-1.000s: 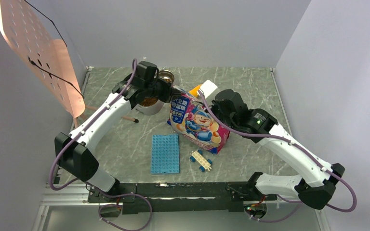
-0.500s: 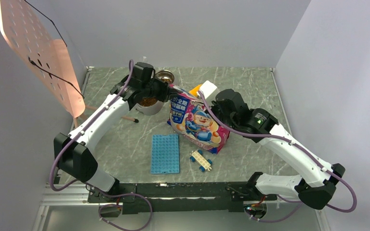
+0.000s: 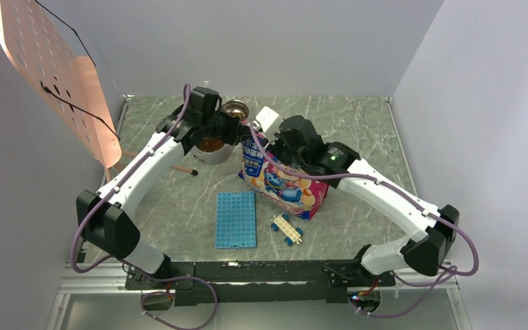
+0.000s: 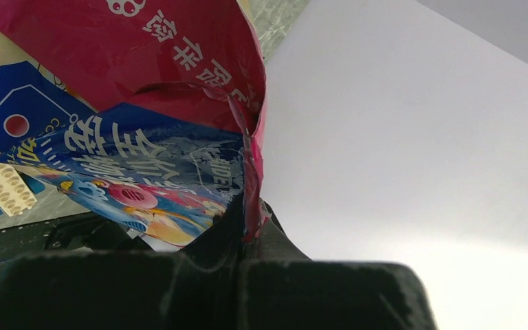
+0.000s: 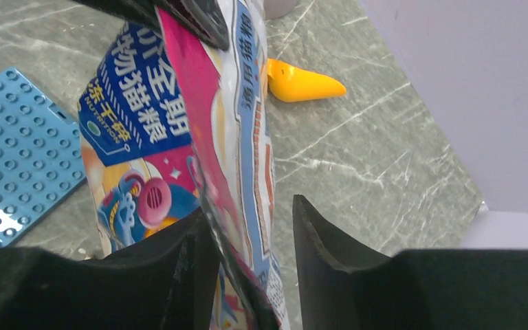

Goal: Serve the pet food

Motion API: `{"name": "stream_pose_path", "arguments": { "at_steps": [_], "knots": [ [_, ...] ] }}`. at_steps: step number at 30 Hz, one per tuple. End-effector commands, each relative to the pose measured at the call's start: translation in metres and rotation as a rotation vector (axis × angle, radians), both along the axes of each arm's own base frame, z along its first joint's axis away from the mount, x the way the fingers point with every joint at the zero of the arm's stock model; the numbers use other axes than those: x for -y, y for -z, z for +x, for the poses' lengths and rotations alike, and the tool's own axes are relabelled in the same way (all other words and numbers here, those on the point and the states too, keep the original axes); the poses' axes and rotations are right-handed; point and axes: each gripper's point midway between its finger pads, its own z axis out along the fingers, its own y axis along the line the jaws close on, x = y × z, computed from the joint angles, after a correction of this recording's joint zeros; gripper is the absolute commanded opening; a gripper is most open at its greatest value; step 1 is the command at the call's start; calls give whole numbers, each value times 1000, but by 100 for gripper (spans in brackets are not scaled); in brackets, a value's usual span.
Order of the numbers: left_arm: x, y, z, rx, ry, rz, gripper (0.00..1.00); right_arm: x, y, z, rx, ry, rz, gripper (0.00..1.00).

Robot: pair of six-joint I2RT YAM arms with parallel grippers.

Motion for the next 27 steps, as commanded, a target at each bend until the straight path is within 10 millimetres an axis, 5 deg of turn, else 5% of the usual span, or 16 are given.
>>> {"name": "stream_pose_path", "arguments": {
  "at_steps": [1, 4, 7, 13, 15, 17, 18, 20, 27],
  "knots": [
    [-1, -43, -7, 81, 0, -86, 0, -13, -31, 19, 133, 27, 3, 39],
    [0, -43, -7, 71, 1, -91, 0, -9, -28, 25, 162, 77, -85, 0],
    [-2, -41, -7, 70, -8, -82, 0, -9, -19, 20, 76, 64, -112, 0],
    [-3, -40, -6, 76, -20, -88, 0, -12, -31, 9, 61, 42, -27, 0],
    [-1, -39, -8, 68, -8, -94, 0, -9, -36, 5, 58, 39, -9, 28],
    [0, -37, -7, 67, -3, -100, 0, -3, -36, 3, 60, 54, -10, 36],
    [1, -37, -7, 67, -3, -104, 0, 0, -37, 3, 66, 64, -10, 35],
    [1, -37, -7, 66, -3, -105, 1, 4, -32, 0, 56, 61, -30, 0],
    [-1, -39, -7, 76, -4, -98, 1, 5, -27, -6, 22, 57, -35, 0]
  ]
}}
